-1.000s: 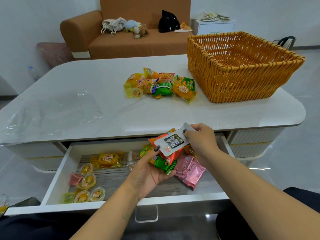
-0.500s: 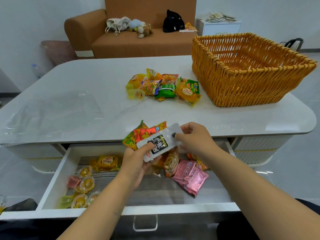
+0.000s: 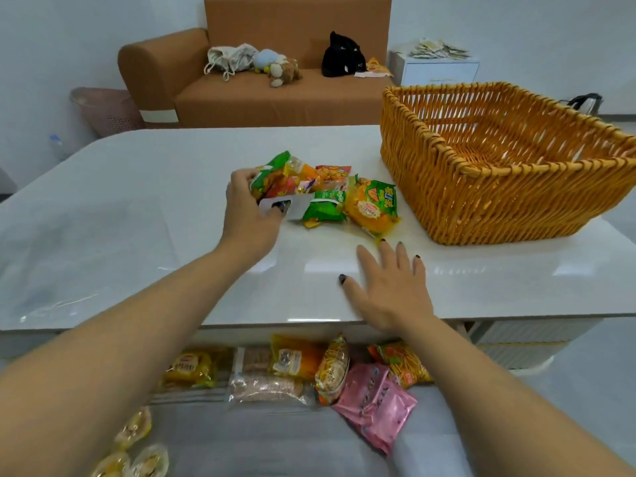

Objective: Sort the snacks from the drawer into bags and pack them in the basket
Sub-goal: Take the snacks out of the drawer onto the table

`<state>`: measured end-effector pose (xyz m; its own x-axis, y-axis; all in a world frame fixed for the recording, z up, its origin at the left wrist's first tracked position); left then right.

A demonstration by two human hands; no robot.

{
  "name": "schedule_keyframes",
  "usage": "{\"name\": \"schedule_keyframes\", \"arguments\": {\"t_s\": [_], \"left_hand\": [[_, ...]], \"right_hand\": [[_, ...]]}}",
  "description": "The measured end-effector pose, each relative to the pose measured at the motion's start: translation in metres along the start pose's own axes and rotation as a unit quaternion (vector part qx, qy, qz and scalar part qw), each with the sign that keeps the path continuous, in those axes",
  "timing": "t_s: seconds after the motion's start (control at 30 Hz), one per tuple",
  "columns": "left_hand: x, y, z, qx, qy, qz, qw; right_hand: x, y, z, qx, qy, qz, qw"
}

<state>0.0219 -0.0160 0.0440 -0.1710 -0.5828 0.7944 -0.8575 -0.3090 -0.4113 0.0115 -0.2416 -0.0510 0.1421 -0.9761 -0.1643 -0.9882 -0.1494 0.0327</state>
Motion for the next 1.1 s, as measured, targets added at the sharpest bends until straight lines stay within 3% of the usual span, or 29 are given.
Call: {"name": "schedule_keyframes", "arguments": {"t_s": [0.13,0.23,0.37,0.43,0.53,0.73,0.9,0.97,1.03,1.1], "left_hand": [[0.048,-0.040,0.049,-0.052,-0.105,0.184,0.976],[0.066,-0.063,0.087,-0.099,-0.222,0.278,0.929],[0.046,-0.079,0.133,-0.212,-0.363,0.268,0.867],[0.027,-0.081,0.144,-0.286,-0.337,0.202,0.874],[0.016,-0.076,0.140,-0.330,-0.280,0.155,0.888],[0.019,-0.031,0.067,-0.238,-0.200,0.171,0.935],[-0.004,0.059,-0.030,-0.248,-0.224,0.192,0.923],[-0.012,0.088,-0.067,-0.244,-0.221,0.182,0.927],[-0.024,0.113,-0.101,-0.238,-0.220,0.158,0.933],[-0.037,0.131,-0.128,-0.231,-0.208,0.125,0.942]], "right_hand": [[0.000,0.001,0.000,0.011,-0.009,0.001,1.000],[0.000,0.000,-0.001,0.020,-0.010,-0.001,1.000],[0.002,-0.001,-0.001,0.027,-0.011,-0.003,1.000],[0.001,-0.001,-0.002,0.032,-0.015,-0.006,0.999],[0.001,-0.001,-0.002,0.031,-0.023,-0.003,0.999],[0.003,-0.003,-0.001,0.022,-0.014,0.004,1.000],[0.003,0.001,-0.002,-0.007,0.013,0.004,1.000],[0.000,0.003,-0.006,0.020,-0.009,0.011,1.000],[-0.014,0.014,-0.017,0.100,-0.077,-0.007,0.992],[-0.047,0.038,-0.027,0.190,-0.138,-0.087,0.968]]}}
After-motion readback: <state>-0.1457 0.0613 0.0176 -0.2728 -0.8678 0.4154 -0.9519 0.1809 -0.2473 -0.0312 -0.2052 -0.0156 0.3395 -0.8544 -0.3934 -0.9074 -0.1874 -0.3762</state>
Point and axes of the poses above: each hand's wrist, its own y-axis away from the middle knuckle, its own z-axis out of the palm, x = y × z, the point moved 8 cm from there along -y, towards the middle knuckle, and after that the axes turned 6 degrees about z, right-handed, at the moved point
